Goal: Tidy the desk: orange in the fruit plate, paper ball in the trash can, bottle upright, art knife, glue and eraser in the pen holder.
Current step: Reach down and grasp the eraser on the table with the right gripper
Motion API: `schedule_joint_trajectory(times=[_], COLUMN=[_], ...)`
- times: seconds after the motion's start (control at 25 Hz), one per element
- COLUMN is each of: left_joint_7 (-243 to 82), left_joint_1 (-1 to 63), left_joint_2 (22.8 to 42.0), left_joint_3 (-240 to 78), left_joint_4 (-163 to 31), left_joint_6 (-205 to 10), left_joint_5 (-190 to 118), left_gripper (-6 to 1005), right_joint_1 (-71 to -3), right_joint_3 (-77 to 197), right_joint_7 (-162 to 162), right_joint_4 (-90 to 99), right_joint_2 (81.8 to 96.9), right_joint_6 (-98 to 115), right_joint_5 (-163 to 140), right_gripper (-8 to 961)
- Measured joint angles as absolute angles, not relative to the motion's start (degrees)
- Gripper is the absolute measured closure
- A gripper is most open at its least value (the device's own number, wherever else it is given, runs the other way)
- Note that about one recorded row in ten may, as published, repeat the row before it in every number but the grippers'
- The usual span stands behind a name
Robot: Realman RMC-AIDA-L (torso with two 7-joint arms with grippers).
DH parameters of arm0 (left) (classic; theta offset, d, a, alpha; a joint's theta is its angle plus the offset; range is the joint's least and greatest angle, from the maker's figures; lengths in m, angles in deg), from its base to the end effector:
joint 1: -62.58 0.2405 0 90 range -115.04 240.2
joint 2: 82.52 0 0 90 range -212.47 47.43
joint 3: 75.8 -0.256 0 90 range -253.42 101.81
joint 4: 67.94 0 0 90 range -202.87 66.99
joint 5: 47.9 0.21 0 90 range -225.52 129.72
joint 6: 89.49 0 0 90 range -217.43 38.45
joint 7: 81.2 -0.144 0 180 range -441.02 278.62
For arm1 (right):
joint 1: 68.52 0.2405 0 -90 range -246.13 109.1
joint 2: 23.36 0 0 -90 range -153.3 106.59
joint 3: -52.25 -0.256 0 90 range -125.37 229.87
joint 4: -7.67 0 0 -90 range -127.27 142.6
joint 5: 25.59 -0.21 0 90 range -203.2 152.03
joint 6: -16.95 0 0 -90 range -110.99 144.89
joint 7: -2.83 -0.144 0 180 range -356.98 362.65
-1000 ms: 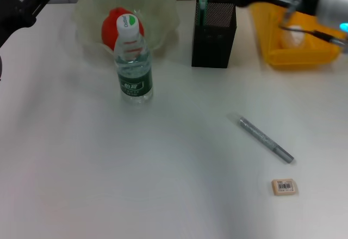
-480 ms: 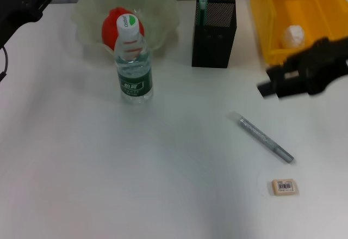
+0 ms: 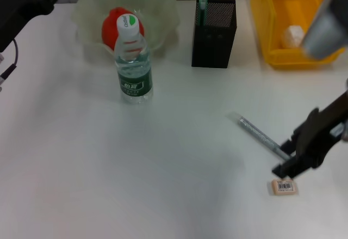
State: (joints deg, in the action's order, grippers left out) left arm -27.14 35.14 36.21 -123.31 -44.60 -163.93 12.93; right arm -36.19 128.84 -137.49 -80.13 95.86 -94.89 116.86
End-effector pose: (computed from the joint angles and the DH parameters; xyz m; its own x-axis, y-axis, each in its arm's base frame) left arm -0.2719 0.3668 0.0374 0.5103 -0.0490 0.8586 0.6944 -0.5655 -0.4450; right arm 0.1639 0.3013 0.0226 0.7625 -0.5332 0.3664 -0.5050 -0.8446 -0.1781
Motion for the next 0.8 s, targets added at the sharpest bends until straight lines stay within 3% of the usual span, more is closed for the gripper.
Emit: schedule_joint_trajectory(times=[0.28, 0.8], left_joint_7=[-28.42, -28.47], left_joint_1=[33.42, 33.17], left_joint_2=[36.22, 36.22], left_joint_3=[-123.23, -123.00], left_joint_4=[-45.84, -46.32], left_joint_6=[-163.46, -162.80], left_joint_5=[12.92, 12.92], left_gripper=[372, 371], right_joint_1=[-33.40, -31.06], right_joint_3=[141.09, 148.12], right_joint_7=[-137.83, -135.84], right_joint_4=[-73.70, -70.20], right_joint_2=[95.98, 96.11], right_joint_6=[-90.29, -85.52], right_joint_5=[124.75, 125.61], right_gripper=[307, 288])
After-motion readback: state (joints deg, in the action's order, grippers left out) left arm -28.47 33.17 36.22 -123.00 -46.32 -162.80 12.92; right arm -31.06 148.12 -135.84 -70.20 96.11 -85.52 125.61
